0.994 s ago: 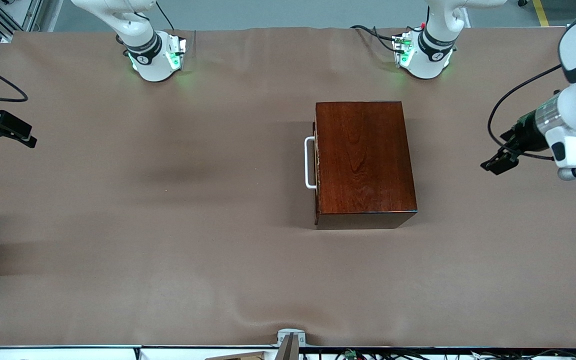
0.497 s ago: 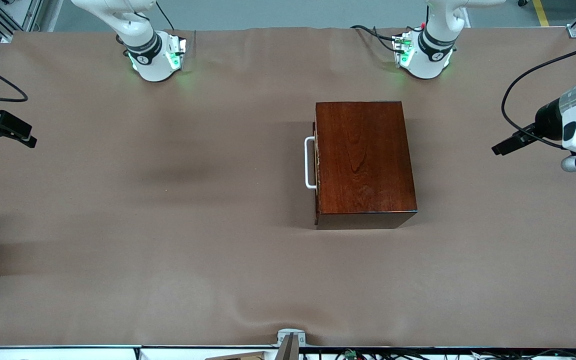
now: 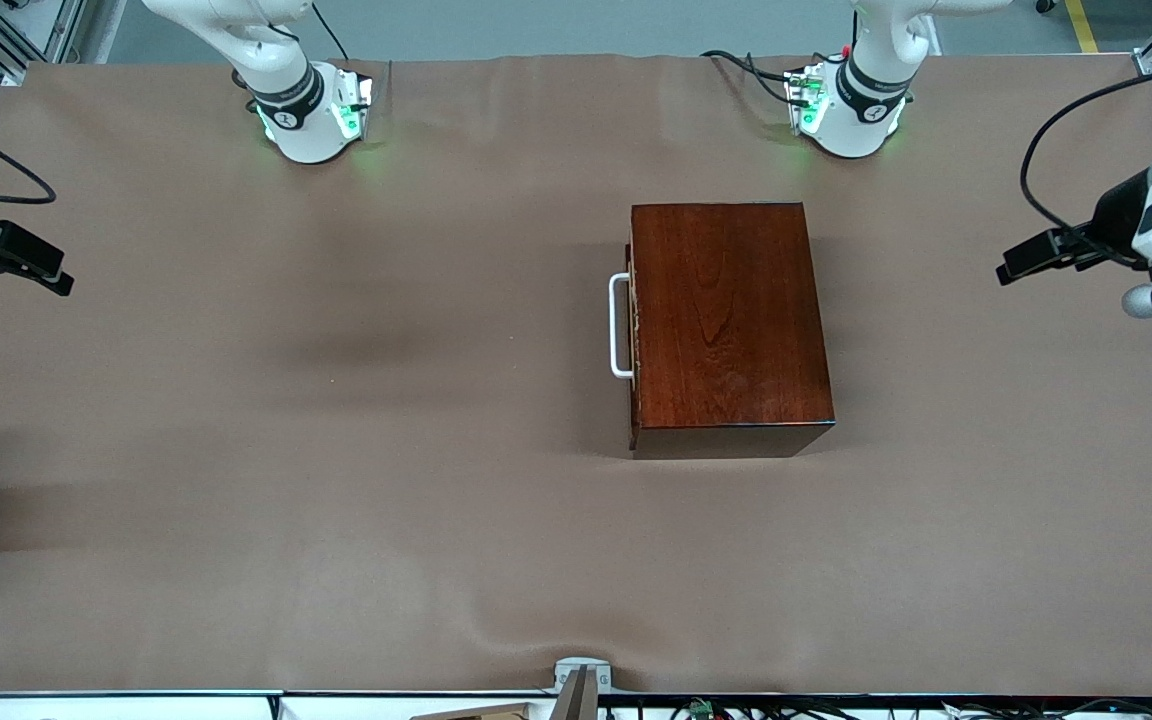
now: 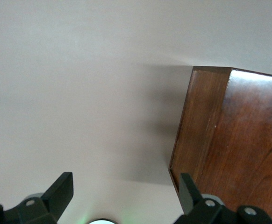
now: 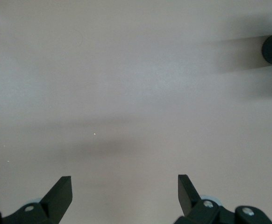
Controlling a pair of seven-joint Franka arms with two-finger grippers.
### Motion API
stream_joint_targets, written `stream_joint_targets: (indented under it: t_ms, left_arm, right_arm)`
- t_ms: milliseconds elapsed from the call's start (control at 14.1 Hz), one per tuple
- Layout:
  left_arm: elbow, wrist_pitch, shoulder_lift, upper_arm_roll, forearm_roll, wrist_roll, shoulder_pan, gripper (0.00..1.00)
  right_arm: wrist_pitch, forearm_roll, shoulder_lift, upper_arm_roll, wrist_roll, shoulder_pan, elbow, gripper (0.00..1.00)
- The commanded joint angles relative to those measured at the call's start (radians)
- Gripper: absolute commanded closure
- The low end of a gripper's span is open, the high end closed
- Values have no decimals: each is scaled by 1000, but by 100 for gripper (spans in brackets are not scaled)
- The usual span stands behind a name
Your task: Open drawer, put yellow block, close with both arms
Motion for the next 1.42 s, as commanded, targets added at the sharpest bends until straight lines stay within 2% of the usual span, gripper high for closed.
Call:
stream_joint_targets:
  t_ms: [0,497,710,923,1350]
  left_arm:
    - [32,-29,-7,-1,7,115,8,0]
    - [92,-36,-1,-24,116,256,-17,0]
    - [110,-39,10,-25,98,214,-3,0]
    - [133,-105,2,-30,96,209,-4,0]
    - [136,-151,-6,-30,93,207,8,0]
  right_arm:
    - [0,0,-17,9,0,-10,-5,0]
    - [0,0,-17,9,0,-10,-5,0]
    - [0,0,-17,9,0,-10,-5,0]
    - [0,0,-17,9,0,-10,-5,0]
    - [0,0,-17,9,0,-10,-5,0]
